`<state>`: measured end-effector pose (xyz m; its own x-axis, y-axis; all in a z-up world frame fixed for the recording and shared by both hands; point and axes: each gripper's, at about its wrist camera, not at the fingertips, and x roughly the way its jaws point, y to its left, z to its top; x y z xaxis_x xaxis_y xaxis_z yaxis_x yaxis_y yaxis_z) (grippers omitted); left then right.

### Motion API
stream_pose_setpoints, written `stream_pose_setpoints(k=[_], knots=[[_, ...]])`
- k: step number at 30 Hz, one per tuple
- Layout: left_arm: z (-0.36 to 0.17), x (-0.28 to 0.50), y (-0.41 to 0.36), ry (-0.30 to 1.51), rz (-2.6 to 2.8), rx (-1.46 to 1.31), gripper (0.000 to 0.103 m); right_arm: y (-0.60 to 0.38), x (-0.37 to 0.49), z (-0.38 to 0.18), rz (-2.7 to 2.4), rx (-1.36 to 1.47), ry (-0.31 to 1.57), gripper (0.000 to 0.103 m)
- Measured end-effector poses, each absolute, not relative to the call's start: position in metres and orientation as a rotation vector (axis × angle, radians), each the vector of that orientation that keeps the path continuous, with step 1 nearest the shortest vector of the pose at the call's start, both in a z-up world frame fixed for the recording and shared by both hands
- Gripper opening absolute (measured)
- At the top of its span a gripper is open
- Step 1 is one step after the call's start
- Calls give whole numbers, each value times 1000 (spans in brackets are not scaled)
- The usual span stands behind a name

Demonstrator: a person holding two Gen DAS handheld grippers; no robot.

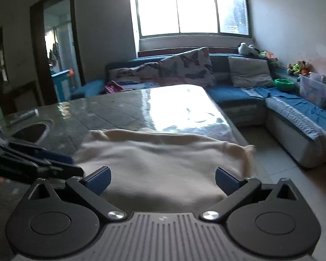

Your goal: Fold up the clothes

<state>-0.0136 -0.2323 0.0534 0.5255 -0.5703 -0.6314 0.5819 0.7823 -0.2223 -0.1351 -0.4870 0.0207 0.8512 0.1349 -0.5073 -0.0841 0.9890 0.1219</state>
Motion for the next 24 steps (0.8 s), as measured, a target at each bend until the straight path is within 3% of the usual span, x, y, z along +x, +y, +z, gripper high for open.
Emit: stream_pose_setpoints(k=[17,21,24], knots=[[47,-11,-218,747,-573,-4,55,-486,-134,13,18,66,555,103],[44,-13,-211,748,-551,7,65,-480,-131,3,7,11,591,103],[44,-14,-204,746,-548,-3,66,-475,-136,7,9,-19,576,103]])
